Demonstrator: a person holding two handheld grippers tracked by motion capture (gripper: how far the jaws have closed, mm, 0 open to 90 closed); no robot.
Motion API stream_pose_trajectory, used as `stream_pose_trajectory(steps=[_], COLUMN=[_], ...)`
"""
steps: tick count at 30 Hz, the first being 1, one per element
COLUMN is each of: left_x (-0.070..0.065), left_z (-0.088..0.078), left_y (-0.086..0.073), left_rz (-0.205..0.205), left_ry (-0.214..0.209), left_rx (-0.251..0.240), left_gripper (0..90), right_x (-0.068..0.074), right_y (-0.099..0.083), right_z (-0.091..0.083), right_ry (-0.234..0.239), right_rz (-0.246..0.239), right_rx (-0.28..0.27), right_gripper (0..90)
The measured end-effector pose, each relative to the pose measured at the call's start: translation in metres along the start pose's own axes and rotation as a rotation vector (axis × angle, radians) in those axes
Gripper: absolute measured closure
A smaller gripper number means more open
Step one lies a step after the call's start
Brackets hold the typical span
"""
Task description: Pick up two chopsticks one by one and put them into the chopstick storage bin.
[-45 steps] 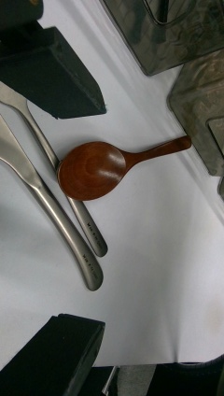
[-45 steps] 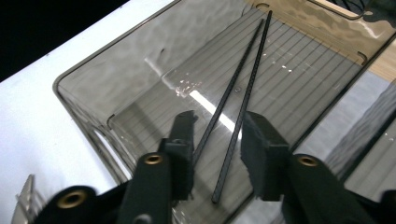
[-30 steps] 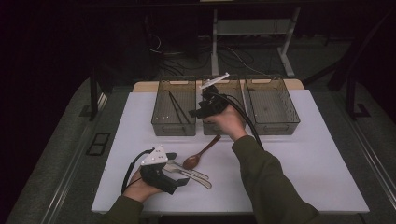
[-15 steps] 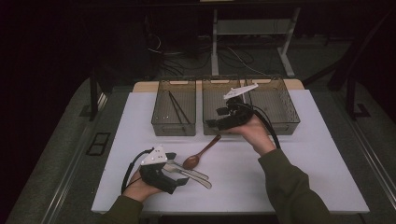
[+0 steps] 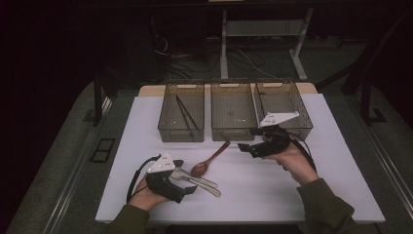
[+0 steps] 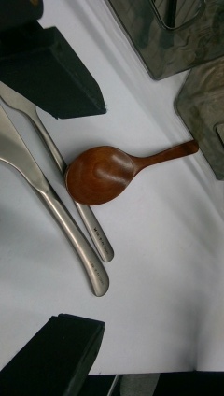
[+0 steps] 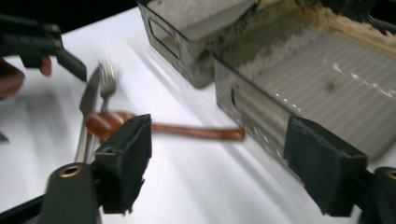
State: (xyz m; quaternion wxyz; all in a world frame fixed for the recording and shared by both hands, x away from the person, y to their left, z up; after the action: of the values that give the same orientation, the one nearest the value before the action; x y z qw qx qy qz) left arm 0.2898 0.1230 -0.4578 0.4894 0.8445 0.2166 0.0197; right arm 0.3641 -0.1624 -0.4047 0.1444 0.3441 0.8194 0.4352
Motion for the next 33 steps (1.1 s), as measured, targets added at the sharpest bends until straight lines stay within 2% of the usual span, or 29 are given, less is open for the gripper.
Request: stream_pose_trajectory(steps=[8,20,24,26,33], left_x=[0.000,0.000,0.000,0.000,0.001], left_z=[0.000,0.000,0.000,0.000,-0.001], left_y=[0.000,-0.001,-0.001,-0.001,-0.001], left_rz=[-0.004,-0.001,-0.004,-0.004,-0.010], left_ry=[0.004,0.003,0.004,0.004,0.001], left_rx=[0.000,0.003,0.001,0.001,0.002], left_gripper=[0.0,0.0,0.0,0.0,0.0], right_x=[-0.010,-0.018,-0.020,-0.020,-0.016], right_y=[-0.032,-0.078,-0.090,-0.096,-0.118], right_z=[-0.023,-0.042,-0.047,-0.048,-0.055], right_ry=[-0.013,-0.062,-0.089,-0.089,-0.100], right_rz=[0.053,0.053,0.075,0.087,0.074], right_rx=[-0.030,-0.020,-0.024,-0.028,-0.004], right_gripper=[20.5,19.4,18.4,18.4,18.4])
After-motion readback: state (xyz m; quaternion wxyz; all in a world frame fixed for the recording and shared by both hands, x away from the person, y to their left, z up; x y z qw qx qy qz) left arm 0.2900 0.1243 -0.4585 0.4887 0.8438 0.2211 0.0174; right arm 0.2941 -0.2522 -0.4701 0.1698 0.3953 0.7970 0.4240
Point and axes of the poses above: each handheld gripper's, and its own axes: z roughly forward along the jaws, y roughly out of its top, x roughly to its left, the point moved 5 cm from there along z, roughly forward along the jaws, and after that the axes turned 7 degrees about -y, right-handed, at the moved point
